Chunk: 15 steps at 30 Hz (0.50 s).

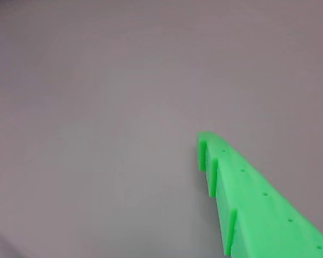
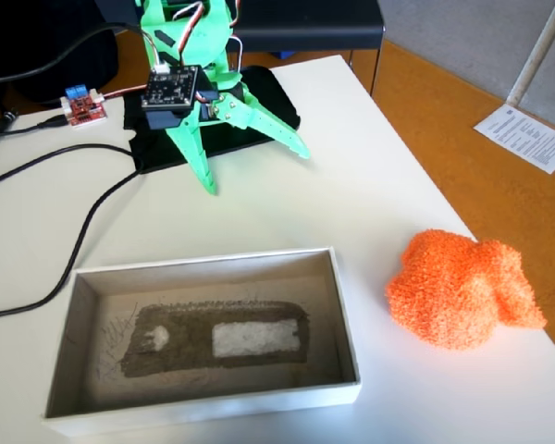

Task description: Remove orange objects from table

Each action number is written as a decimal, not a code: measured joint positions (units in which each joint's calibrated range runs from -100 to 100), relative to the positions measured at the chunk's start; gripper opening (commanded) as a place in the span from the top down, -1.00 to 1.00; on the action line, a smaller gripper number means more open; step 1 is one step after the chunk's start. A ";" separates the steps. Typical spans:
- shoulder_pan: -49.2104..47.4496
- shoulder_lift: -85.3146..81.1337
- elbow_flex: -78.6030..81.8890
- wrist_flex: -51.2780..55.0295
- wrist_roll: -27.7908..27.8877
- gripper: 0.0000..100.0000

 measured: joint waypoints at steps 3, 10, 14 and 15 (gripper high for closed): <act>0.00 0.00 0.00 0.00 0.00 -0.10; 0.00 0.00 0.00 0.00 0.00 -0.10; 0.00 0.00 0.00 0.00 0.39 -0.10; -0.25 0.00 0.00 0.00 1.47 -0.10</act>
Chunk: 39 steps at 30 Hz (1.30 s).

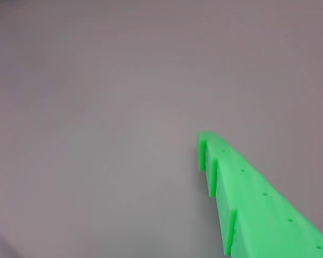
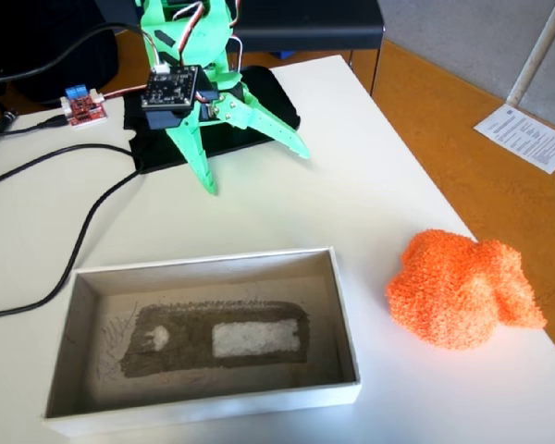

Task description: Remove orange objects from table

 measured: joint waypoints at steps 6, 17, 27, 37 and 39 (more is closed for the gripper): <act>0.90 0.00 0.00 0.00 9.43 -0.10; -6.15 36.07 -35.22 -25.24 10.99 -0.11; -15.50 100.00 -101.64 -30.60 10.01 -0.14; -18.04 118.75 -109.88 -30.50 11.58 -0.14; -18.04 120.09 -109.51 -28.61 12.01 -0.14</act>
